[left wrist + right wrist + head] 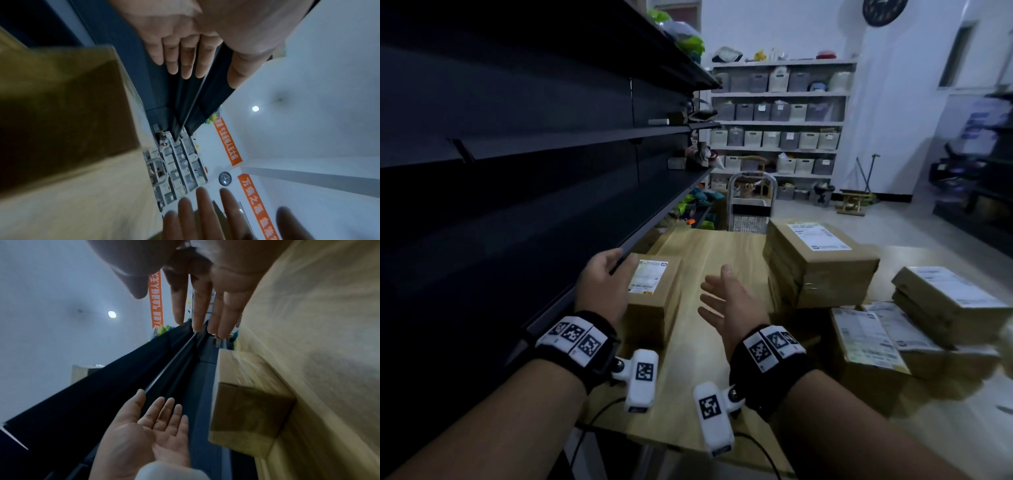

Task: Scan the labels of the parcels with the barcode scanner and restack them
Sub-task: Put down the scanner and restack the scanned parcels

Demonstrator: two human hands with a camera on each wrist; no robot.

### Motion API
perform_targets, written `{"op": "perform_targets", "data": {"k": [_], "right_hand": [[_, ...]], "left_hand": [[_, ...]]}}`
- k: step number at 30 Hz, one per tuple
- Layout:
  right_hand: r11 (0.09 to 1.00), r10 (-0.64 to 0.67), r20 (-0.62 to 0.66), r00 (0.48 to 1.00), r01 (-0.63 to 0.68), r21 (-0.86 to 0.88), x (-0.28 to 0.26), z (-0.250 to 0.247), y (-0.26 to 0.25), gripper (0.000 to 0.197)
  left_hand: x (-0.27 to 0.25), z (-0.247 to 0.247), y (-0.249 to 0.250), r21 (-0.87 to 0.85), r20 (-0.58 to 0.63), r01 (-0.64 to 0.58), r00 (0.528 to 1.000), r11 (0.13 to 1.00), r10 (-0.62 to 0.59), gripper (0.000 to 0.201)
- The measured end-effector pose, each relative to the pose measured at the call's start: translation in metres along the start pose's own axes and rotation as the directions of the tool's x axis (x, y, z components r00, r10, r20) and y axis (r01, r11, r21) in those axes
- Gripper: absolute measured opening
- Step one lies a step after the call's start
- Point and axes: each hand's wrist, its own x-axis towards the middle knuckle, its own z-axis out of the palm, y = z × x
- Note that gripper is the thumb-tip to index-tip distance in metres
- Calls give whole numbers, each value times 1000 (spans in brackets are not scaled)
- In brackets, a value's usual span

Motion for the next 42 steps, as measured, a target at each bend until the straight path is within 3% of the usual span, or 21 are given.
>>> {"op": "perform_targets", "data": {"k": [6,12,15,18,23,25,29,34,37,39,42], "right_hand": [[994,-82,-126,989,91,64,-12,-57,-38,43],[978,-115,-220,969,149,144,-21,-117,-73,40],[979,-183,-285,941,201,35,-23,-148,-87,42],[969,-246,-404,881,233,-81,-18,-176,-103,33],[963,-229,-465,855,130,-236,4,-203,-123,39],[941,-239,-418,877,103,-322,8,-205,-131,40],[908,-188,-316,930,42,-417,22,-204,-131,66],[905,-204,-350,914,41,-423,33,-200,-127,57],[939,-180,-279,943,80,-335,23,-184,-121,21],[956,-175,-275,945,97,-276,25,-168,-114,24],[938,-167,-168,972,104,-332,17,-137,-108,35]], "left_hand": [[-36,59,26,-34,89,-5,996,999,8,33],[-71,122,35,-30,217,22,976,999,-15,47],[-81,149,41,-30,268,32,963,999,-23,55],[-86,173,45,13,349,27,937,1000,-30,69],[-89,204,48,115,412,40,907,993,-84,71],[-90,214,53,127,420,51,902,991,-100,67],[-95,228,60,95,462,49,883,994,-88,52],[-94,228,54,90,479,35,874,995,-75,65],[-90,212,58,63,427,21,903,998,-46,52],[-85,195,61,44,385,24,922,999,-39,48],[-70,162,59,74,306,2,952,997,-24,38]]}}
